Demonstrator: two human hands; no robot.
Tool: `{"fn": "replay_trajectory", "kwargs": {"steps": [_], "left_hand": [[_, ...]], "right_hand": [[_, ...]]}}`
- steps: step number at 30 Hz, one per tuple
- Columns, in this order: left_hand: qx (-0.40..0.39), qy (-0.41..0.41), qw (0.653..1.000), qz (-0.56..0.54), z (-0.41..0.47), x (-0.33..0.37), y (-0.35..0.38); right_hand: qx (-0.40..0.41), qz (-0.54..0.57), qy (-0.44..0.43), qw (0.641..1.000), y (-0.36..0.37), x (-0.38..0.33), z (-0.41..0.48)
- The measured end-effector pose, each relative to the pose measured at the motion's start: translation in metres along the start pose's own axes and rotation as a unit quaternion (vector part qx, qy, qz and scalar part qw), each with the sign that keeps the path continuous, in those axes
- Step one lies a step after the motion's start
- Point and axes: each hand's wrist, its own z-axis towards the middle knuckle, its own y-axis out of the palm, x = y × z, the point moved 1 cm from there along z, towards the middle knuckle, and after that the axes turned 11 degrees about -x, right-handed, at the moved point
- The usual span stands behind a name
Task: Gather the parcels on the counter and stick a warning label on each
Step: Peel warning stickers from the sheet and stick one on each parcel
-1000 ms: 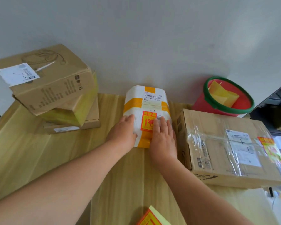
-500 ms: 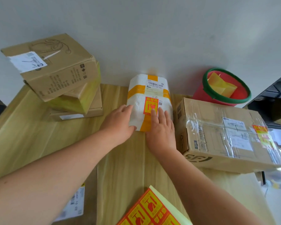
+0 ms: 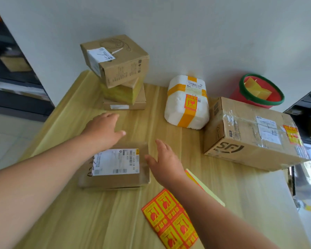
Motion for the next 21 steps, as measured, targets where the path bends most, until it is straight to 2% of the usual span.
{"fn": "replay_trajectory", "kwargs": {"steps": [6,8,10,14,18,21], "left_hand": [[-0.106,-0.047,0.993,0.031,-0.026,-0.050,0.018],[-0.132,-0.044,0.990,0.036,-0.029,-0.058,0.026],[-0.123,-0.039,0.991,0.026,-0.032,-0.063,0.031],[-0.086,-0.050,0.995,0.031,-0.044,-0.070,0.037],[-0.101,-0.072,0.992,0.016,-0.059,-0.076,0.051],[-0.091,-0.079,0.993,0.010,-0.065,-0.070,0.061]], "right_hand": [[-0.052,0.027,0.080,0.995,0.035,-0.014,-0.026],[-0.073,-0.005,0.087,0.994,0.047,-0.016,-0.032],[-0.074,-0.056,0.088,0.992,0.057,-0.016,-0.034],[-0.017,-0.087,0.119,0.989,0.059,-0.013,-0.023],[0.090,-0.068,0.173,0.978,0.050,-0.008,-0.011],[0.085,-0.041,0.175,0.980,0.058,-0.008,-0.011]]}}
